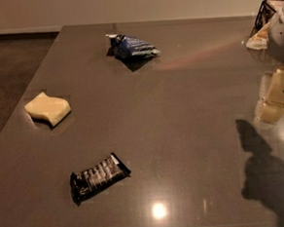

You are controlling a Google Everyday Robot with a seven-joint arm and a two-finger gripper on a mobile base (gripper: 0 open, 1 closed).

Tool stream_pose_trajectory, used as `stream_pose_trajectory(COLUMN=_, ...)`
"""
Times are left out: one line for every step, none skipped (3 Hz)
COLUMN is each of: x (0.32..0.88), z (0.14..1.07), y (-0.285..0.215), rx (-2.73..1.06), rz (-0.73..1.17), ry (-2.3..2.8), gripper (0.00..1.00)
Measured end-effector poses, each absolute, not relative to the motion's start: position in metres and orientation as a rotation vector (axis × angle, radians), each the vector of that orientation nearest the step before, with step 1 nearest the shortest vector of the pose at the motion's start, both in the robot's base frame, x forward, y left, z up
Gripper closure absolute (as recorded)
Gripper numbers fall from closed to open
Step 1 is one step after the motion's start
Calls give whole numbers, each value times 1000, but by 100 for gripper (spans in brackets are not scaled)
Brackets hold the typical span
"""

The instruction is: Pick sponge

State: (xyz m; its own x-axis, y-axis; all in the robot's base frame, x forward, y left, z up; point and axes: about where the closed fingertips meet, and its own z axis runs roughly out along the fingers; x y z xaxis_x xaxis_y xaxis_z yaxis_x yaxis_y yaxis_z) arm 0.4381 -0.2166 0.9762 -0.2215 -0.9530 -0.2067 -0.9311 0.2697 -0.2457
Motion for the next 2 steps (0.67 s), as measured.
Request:
stream_pose_trajectory(x=438, z=976, y=-217, rx=-1724, rz=-99, ry=2232, gripper=0)
stream_pose_trajectory(x=445, z=978, y=-205, rx=-1743, rz=-81, ry=2212, gripper=0)
